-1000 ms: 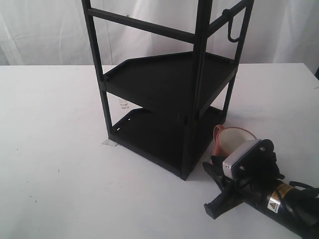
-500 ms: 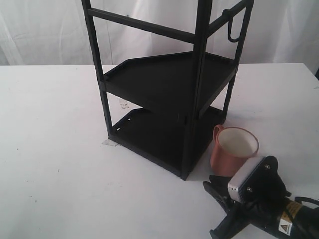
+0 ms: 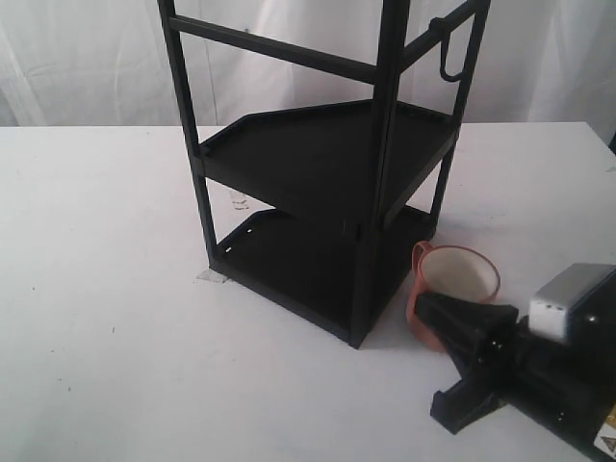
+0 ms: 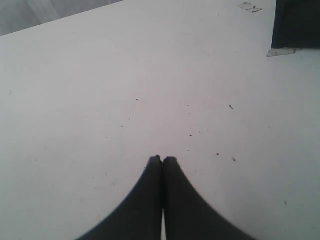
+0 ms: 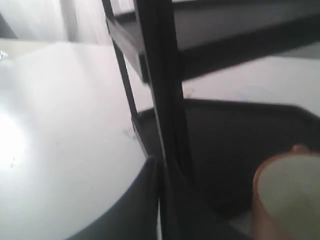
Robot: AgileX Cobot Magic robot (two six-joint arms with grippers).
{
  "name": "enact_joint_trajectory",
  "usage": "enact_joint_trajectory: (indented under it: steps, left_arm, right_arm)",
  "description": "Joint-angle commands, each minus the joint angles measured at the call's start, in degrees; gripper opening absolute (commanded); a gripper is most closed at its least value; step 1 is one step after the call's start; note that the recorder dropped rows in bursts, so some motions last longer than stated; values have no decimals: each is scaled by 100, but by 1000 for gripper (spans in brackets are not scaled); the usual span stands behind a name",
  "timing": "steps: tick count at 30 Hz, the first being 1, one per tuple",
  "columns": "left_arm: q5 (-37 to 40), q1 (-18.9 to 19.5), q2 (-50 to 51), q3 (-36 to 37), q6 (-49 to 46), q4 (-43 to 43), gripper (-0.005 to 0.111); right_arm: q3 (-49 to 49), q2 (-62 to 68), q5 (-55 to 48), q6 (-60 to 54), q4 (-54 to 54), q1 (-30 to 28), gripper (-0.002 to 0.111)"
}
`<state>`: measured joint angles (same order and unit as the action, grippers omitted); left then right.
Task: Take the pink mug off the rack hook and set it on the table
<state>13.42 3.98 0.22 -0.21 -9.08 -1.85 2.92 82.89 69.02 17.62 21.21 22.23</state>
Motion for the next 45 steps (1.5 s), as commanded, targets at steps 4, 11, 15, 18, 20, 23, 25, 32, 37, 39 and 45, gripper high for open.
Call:
enact_joint_trajectory:
  steps: [4,11,15,18,20,23,25,32,37,39,45]
  left_arm:
    - [-5,-32,-22,21,9,-41,0]
    - [-5,-32,-22,21,9,-41,0]
    - [-5,-32,-22,21,9,-41,0]
    - [-5,-32,-22,21,9,-41,0]
    - [-5,-32,-22,21,9,-41,0]
    - [-5,-32,-22,21,9,-41,0]
    - [-5,-32,-22,21,9,-41,0]
    - [-5,-32,-22,21,9,-41,0]
    - [-5,-32,-22,21,9,-41,0]
    - [-5,-32,-22,21,9,-41,0]
    - [-5,-32,-22,21,9,-41,0]
  right_arm:
    - [-31,-1847,94,-77,-507,1,0]
    - [167,-3119,-961,-1928,-5492,1,0]
    - [427,-3204,-945,-3193,-8138,1,0]
    - [586,-3179,-1233,-4336,-7671,1,0]
    - [758,-3179,-1599,-5270,-7350,1,0]
    - [1177,-3146,-2049,-6455,-7656,1,0]
    - [1478,-3080,-2418,-7210,-8113,-96,0]
    - [2191,-2623,-3987,-10576,-10372,-1028,0]
    - [2245,-2159,-4944,-12581,-12115,-1814,0]
    - [2196,-2132,-5096,-12288,-12115,-1886,0]
    - [2166,-2679,-5127,-11667,-12115,-1891,0]
